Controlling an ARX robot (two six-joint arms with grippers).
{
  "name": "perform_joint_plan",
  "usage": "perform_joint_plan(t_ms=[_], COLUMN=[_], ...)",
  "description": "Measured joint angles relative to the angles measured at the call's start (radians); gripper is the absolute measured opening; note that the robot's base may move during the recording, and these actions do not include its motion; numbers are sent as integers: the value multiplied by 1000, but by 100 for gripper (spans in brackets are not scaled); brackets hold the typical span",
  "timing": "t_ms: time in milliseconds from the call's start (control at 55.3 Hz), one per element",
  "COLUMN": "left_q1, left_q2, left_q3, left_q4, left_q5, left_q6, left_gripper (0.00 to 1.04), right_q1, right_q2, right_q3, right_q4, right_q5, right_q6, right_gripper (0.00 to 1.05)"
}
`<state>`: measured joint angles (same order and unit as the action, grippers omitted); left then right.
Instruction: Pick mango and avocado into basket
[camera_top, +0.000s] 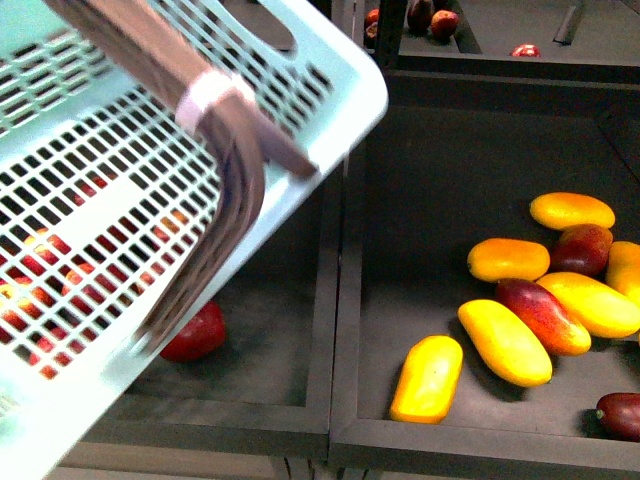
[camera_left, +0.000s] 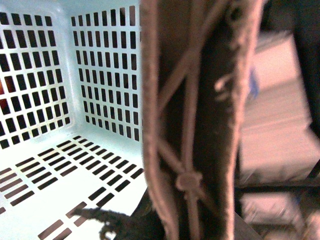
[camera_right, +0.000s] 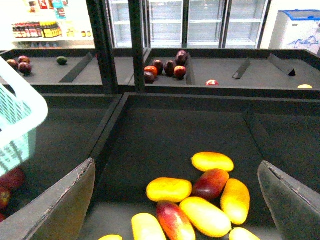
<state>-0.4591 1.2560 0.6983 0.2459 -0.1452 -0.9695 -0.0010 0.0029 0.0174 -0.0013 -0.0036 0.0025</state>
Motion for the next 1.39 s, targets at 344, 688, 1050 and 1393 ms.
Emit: perform_joint_plan(t_ms=[344,688,1050,1393], left_q1=[-4,12,25,22], left_q2=[291,418,418,419], left_q3=[238,451,453,453], left_q4=[-152,-274,-279,-279], left_q5=[495,623,613,620], left_q6=[563,708,718,719], left_gripper=[5,5,5,5], right_q1=[0,0,-376,-384], right_q2=[0,0,1058,1933], right_q3=[0,0,145,541], right_q4=[0,0,478,476], right_q5=[3,3,-499,-482], right_q6=[0,0,-634,-1326], right_gripper=[96,96,96,96])
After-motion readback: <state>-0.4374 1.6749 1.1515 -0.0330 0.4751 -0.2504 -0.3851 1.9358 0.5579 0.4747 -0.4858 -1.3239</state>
